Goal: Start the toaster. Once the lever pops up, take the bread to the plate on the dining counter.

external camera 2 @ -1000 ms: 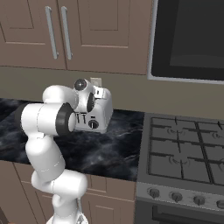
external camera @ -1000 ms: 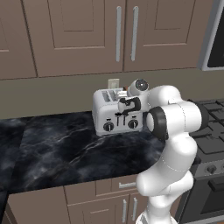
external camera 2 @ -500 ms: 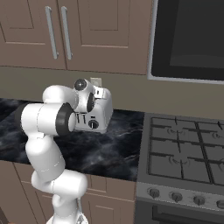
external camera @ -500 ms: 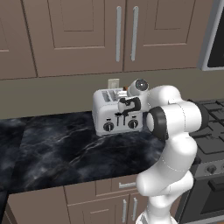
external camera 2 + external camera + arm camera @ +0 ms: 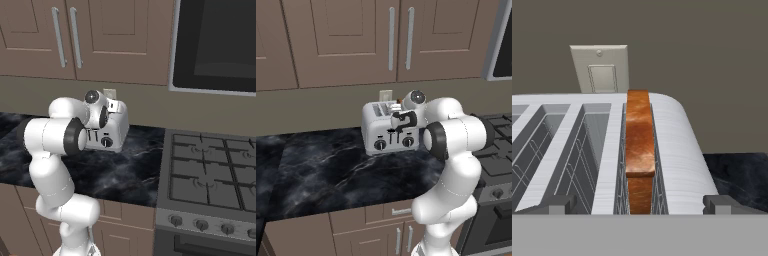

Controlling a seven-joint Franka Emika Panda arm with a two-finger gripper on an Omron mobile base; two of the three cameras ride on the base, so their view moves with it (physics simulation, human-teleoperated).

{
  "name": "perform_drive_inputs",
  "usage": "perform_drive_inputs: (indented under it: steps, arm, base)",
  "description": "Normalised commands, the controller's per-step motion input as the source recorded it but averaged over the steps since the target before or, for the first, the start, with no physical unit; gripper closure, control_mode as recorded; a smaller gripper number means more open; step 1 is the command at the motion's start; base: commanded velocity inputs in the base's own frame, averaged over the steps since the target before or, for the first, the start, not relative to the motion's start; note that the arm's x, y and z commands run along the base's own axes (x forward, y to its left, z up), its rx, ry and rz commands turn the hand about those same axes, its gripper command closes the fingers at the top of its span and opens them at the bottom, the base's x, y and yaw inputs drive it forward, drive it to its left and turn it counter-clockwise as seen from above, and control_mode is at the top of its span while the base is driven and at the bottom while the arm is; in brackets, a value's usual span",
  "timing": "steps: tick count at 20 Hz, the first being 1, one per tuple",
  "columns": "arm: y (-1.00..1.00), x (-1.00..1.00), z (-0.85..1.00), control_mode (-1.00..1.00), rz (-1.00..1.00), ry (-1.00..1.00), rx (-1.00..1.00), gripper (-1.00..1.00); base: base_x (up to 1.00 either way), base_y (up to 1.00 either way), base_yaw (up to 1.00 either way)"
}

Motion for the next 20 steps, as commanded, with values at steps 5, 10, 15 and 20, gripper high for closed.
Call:
perform_drive_inputs:
  steps: [5, 10, 15, 20]
  arm:
    - [0.0, 0.0, 0.0, -1.0, 0.0, 0.0, 0.0, -1.0]
    - [0.0, 0.0, 0.0, -1.0, 0.0, 0.0, 0.0, -1.0]
    - [0.0, 0.0, 0.0, -1.0, 0.0, 0.0, 0.0, -1.0]
    - [0.0, 0.0, 0.0, -1.0, 0.0, 0.0, 0.0, -1.0]
  base:
    - [0.0, 0.0, 0.0]
    - [0.0, 0.0, 0.0]
    - [0.0, 0.0, 0.0]
    - [0.0, 0.0, 0.0]
